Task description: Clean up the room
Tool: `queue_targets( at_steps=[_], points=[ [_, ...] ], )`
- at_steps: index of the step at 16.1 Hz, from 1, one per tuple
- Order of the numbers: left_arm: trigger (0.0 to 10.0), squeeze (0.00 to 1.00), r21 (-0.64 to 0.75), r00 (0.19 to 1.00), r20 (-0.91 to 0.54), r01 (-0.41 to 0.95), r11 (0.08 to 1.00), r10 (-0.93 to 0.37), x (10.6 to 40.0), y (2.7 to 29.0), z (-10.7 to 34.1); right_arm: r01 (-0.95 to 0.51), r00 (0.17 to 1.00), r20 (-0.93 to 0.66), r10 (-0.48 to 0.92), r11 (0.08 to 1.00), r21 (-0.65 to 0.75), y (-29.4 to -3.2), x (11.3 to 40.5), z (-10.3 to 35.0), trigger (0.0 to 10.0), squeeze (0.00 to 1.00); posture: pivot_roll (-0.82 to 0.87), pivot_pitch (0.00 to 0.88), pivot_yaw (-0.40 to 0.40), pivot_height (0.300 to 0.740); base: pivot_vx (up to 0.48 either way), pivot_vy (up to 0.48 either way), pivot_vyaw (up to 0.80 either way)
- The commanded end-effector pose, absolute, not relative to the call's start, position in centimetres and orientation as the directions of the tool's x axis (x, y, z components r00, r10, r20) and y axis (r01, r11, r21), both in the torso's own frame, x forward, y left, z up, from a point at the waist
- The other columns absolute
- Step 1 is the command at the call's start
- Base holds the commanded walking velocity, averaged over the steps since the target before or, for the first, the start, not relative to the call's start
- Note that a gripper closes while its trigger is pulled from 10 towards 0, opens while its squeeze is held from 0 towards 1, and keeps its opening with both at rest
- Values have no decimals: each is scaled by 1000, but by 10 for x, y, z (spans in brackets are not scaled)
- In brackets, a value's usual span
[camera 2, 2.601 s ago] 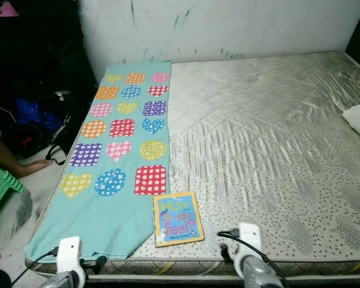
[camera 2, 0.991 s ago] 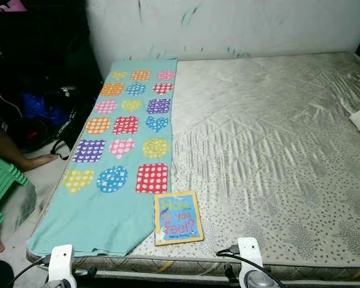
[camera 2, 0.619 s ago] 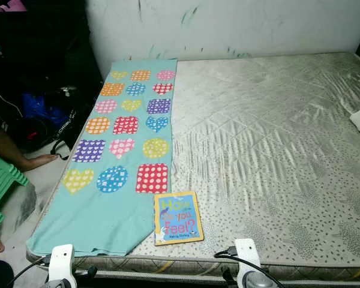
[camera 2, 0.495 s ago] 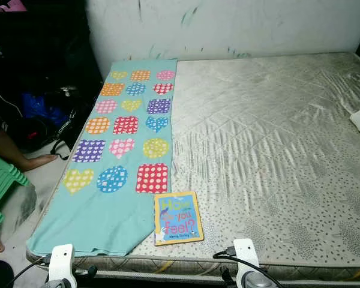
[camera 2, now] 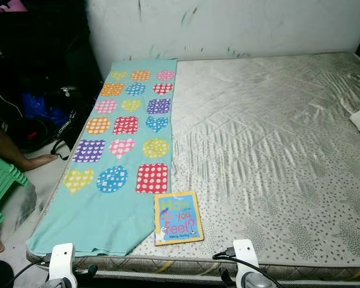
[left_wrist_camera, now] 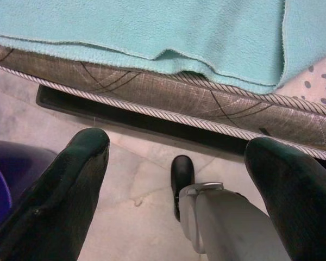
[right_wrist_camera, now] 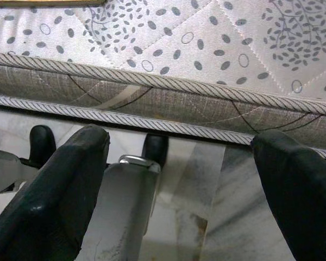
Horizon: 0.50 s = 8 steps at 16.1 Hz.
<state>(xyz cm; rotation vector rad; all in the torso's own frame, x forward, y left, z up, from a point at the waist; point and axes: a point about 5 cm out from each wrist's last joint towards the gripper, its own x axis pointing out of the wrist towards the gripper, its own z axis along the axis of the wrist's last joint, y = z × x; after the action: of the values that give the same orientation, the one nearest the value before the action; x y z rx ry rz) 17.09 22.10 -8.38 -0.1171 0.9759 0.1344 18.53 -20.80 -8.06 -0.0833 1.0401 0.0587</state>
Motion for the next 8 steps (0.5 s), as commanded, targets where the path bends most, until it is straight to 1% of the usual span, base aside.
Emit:
queue_targets(
  at_steps=[1, 4, 6, 8],
  points=[
    [10000, 0, -30, 557, -829, -152, 988, 61, 172, 223, -83, -96, 503, -864, 21, 995, -32, -205, 184, -82, 10000, 0, -99, 0, 96, 740, 0, 0, 0],
    [10000, 0, -48, 580, -812, -165, 985, 57, 176, 223, -81, -85, 507, -862, 11, 996, -38, -207, 185, -81, 10000, 0, -97, 0, 96, 740, 0, 0, 0],
    [10000, 0, -57, 574, -816, -189, 980, 63, 176, 224, -81, -89, 508, -861, 11, 995, -40, -207, 186, -81, 10000, 0, -97, 0, 96, 740, 0, 0, 0],
    [10000, 0, -69, 575, -816, -203, 977, 62, 176, 224, -80, -89, 508, -861, 11, 995, -39, -206, 186, -81, 10000, 0, -94, 0, 96, 740, 0, 244, 0]
  ],
)
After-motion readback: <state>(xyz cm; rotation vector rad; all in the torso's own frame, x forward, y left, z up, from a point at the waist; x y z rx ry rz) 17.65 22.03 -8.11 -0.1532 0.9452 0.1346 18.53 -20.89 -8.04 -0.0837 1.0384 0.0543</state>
